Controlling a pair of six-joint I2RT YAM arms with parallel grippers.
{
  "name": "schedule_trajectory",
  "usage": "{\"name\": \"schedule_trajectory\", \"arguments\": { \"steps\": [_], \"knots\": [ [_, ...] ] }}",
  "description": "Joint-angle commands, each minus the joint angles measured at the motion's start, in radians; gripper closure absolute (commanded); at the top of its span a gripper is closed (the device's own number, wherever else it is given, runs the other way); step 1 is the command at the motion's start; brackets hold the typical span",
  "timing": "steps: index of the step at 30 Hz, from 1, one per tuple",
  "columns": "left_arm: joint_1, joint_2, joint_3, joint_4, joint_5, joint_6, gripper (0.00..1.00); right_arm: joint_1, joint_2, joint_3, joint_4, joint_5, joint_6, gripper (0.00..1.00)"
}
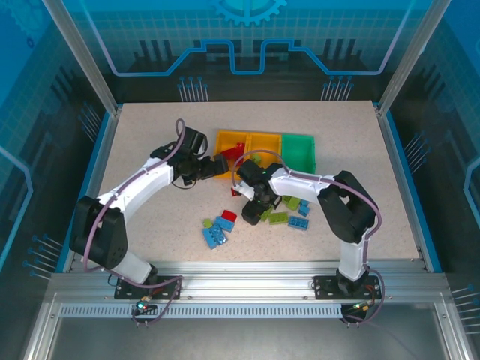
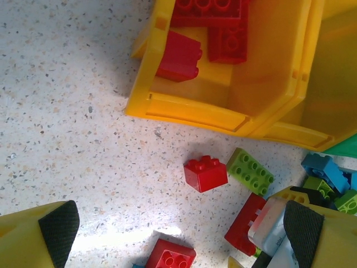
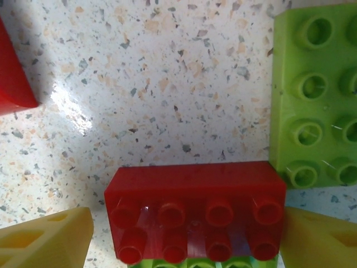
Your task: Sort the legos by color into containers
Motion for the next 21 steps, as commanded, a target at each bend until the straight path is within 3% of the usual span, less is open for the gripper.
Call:
{"name": "schedule_trajectory", "arguments": {
  "steps": [1,10,21],
  "knots": [
    [0.012,-0.037,-0.032,0.010,-0.017,-0.022,0.01,0.013,0.017,0.025,-0.026,0.002,-0.015,0.16],
    [0.014,-0.067,-0.080,0.001,-0.037,-0.023,0.01,0.014,0.008,0.042,-0.019,-0.012,0.016,0.35],
    [0.015,-0.120,-0.186,0.000,-0.077,-0.040,0.01,-0.017,-0.121,0.117,-0.018,-0.092,0.071,0.38]
  ]
}}
